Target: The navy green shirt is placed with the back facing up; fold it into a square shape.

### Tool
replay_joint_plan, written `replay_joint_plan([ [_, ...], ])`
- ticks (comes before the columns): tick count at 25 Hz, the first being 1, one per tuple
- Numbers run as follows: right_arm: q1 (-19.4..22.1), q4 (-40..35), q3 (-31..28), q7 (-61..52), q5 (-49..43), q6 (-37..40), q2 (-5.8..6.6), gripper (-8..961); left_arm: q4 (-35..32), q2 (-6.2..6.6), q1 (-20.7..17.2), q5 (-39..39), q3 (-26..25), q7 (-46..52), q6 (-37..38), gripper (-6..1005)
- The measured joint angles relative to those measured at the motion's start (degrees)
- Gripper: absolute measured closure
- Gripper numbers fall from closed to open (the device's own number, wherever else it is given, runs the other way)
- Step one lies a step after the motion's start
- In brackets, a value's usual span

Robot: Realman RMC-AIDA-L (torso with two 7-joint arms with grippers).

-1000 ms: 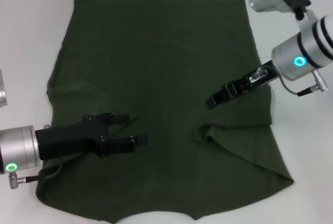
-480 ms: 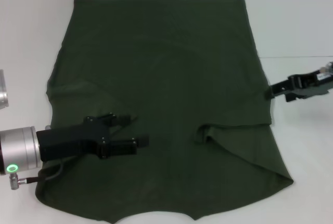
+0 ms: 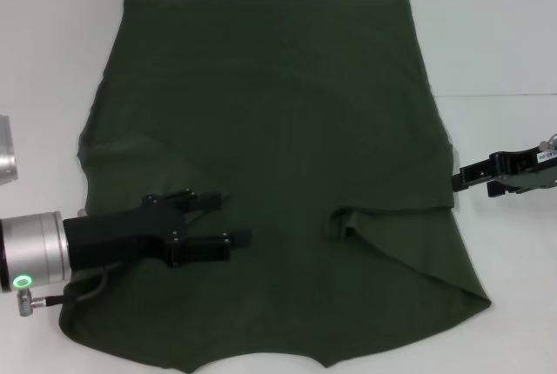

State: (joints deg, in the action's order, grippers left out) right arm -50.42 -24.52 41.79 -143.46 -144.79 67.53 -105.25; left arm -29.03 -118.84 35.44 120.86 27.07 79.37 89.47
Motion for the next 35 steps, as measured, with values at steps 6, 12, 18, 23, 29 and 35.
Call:
replay_joint_plan([
  [6, -0.03, 0.92, 0.02, 0.29, 0.2, -4.15, -1.33, 213, 0.07, -0.07, 0.25, 0.1, -0.01, -0.1, 0.0, 58],
  [12, -0.05, 1.67, -0.25, 0.47, 0.22, -7.67, -2.59, 214, 0.12, -0.08, 0.37, 0.1, -0.01, -0.1, -0.18, 58],
  [18, -0.55, 2.98, -0.29, 1.06, 0.22, -10.62, -3.87, 214, 0.12, -0.08, 0.53, 0.07, -0.01, -0.09, -0.38, 58],
  [23, -0.32, 3.04, -0.14, 1.42, 1.59, -12.46, -4.71, 215, 0.07, -0.05, 0.59, 0.08, -0.01, -0.04, -0.32, 58],
  [29, -0.14, 3.07, 0.08, 1.45, 1.77, -13.81, -5.4, 215, -0.01, 0.02, 0.63, 0.07, 0.0, 0.07, -0.27, 58],
  [35, -0.04, 3.56, 0.13, 2.02, 1.8, -14.77, -6.1, 216, -0.05, 0.02, 0.75, 0.01, -0.01, 0.23, -0.11, 58],
])
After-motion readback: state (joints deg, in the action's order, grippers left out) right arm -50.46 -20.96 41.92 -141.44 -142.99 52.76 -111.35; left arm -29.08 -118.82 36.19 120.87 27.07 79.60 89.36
